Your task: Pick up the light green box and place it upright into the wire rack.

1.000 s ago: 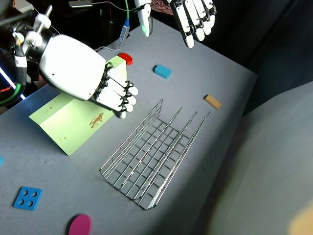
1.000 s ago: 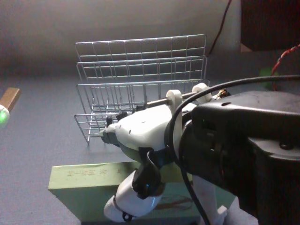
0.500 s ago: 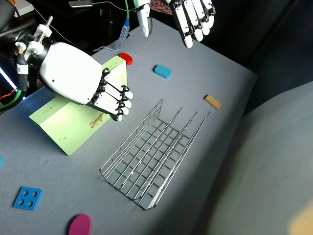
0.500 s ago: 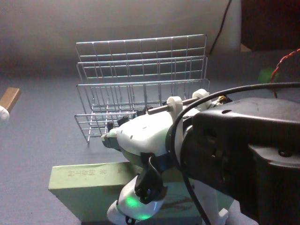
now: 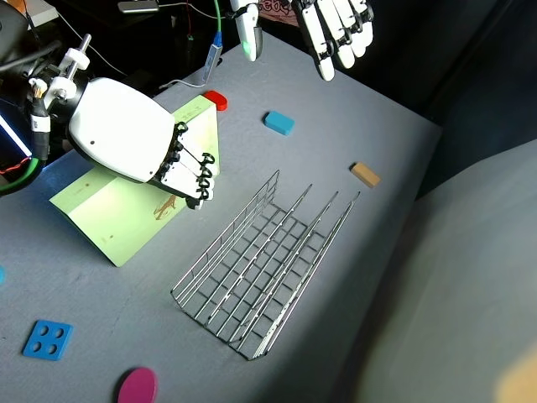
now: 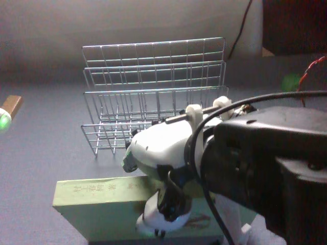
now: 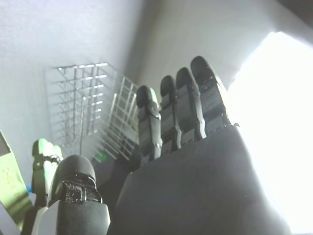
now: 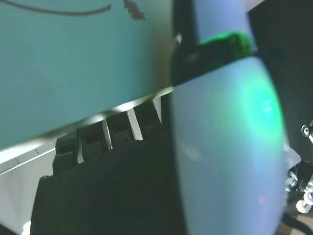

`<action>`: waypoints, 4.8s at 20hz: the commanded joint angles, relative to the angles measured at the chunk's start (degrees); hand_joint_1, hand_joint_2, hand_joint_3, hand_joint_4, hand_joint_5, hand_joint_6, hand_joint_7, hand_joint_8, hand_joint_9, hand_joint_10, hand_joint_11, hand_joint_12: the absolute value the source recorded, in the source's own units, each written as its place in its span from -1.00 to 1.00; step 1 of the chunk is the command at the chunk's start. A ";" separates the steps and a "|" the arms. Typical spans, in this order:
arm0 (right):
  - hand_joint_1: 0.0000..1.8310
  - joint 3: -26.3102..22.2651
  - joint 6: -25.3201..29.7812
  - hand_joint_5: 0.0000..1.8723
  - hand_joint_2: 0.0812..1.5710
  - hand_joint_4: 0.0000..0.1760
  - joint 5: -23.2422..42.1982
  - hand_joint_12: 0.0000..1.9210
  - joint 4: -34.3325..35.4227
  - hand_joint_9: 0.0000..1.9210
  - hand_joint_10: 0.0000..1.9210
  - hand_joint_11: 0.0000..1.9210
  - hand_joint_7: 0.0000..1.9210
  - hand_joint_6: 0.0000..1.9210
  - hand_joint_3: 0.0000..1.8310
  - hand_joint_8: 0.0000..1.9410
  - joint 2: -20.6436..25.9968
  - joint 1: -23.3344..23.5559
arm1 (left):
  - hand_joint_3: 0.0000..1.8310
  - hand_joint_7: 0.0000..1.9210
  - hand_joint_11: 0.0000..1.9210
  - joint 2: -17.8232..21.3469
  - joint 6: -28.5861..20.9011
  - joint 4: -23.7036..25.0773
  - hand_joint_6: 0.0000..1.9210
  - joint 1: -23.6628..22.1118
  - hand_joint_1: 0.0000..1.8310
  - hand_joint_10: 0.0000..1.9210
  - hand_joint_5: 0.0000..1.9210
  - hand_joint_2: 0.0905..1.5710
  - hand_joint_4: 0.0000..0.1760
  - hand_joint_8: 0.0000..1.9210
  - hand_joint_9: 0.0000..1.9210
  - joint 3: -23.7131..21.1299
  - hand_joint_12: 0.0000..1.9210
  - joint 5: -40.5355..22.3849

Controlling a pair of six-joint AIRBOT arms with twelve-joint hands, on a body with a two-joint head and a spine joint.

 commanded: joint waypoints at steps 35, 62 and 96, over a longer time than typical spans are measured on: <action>0.49 -6.86 -2.26 -0.03 0.42 -1.00 0.23 0.34 -24.13 -0.10 0.38 -0.13 -0.03 -0.06 -1.00 0.16 7.58 15.77 | -1.00 -0.74 -1.00 0.72 -2.99 4.59 -1.00 -2.26 -0.99 -1.00 -0.66 0.46 -0.69 -1.00 -0.80 -0.48 -0.36 0.09; 0.49 9.64 -4.07 -0.10 0.44 -1.00 -6.53 0.37 -20.27 -0.10 0.40 -0.14 -0.07 0.03 -1.00 0.21 -1.36 12.21 | -1.00 -0.78 -1.00 2.07 0.43 5.07 -0.99 -3.41 -1.00 -0.99 -0.72 0.45 -0.62 -0.99 -0.83 -0.79 -0.49 2.25; 0.48 22.33 -13.82 -0.12 0.45 -1.00 -11.77 0.34 -5.52 -0.12 0.41 -0.14 -0.09 0.06 -1.00 0.27 -6.03 9.45 | -1.00 -0.90 -1.00 2.04 0.00 5.00 -1.00 -4.10 -1.00 -1.00 -0.86 0.50 -0.48 -1.00 -0.97 -0.87 -0.86 3.64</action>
